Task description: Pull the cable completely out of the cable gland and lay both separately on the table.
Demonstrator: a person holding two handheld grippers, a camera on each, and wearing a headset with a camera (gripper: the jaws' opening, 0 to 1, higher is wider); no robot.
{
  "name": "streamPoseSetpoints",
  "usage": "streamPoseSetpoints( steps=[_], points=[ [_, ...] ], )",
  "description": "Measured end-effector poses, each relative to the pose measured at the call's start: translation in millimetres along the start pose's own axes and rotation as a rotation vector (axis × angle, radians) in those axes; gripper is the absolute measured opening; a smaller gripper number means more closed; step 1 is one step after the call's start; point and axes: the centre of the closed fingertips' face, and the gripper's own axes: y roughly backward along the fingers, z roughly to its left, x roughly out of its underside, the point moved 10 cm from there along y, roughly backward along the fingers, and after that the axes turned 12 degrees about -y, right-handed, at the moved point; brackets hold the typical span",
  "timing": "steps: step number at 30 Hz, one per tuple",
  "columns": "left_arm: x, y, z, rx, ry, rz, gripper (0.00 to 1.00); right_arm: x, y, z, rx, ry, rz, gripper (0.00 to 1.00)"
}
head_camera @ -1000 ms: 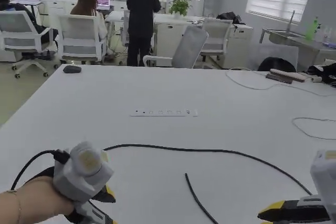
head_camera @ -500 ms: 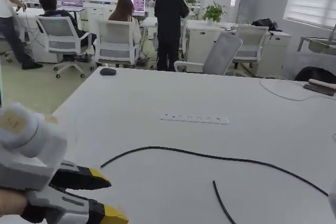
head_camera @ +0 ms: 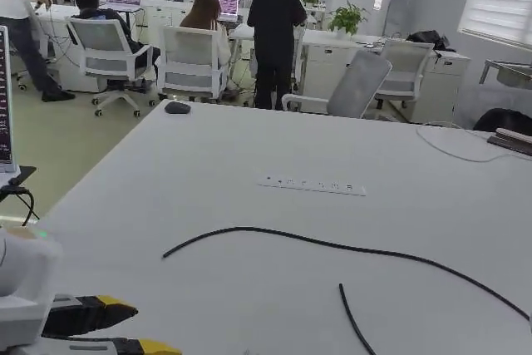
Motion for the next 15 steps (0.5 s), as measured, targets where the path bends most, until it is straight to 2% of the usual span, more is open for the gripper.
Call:
streamPoseSetpoints(
  steps=[1, 3, 5, 8, 9, 10, 11, 15],
  points=[
    [0.4, -0.8, -1.8, -0.001, 0.010, -0.007, 0.54, 0.4, 0.5, -0.1, -0.007, -0.041, -0.010, 0.32],
    [1.3, -1.5, -5.0, 0.004, 0.009, -0.013, 0.55, -0.3, 2.3, -0.7, -0.005, -0.035, -0.018, 0.34],
    [2.2, -1.3, -5.9, 0.012, 0.004, -0.002, 0.54, -0.5, 2.3, -0.2, 0.008, -0.032, -0.022, 0.37],
    [1.3, 0.0, -6.0, 0.008, 0.004, 0.002, 0.56, -0.1, 2.1, 0.8, 0.013, -0.031, -0.018, 0.36],
    [-0.4, 0.8, -6.7, 0.009, 0.009, -0.011, 0.57, 0.0, 1.7, 1.1, 0.014, -0.030, -0.017, 0.36],
    [-4.0, 0.7, -8.3, 0.011, 0.014, -0.050, 0.60, 0.3, 0.8, 2.2, 0.015, -0.029, -0.014, 0.37],
    [-5.5, 0.8, -9.3, 0.014, 0.018, -0.068, 0.62, 0.6, 0.0, 3.0, 0.014, -0.029, -0.011, 0.38],
    [-4.9, 1.7, -12.9, 0.020, 0.002, -0.046, 0.61, 1.4, -3.2, 4.7, 0.013, -0.022, 0.008, 0.39]
  ],
)
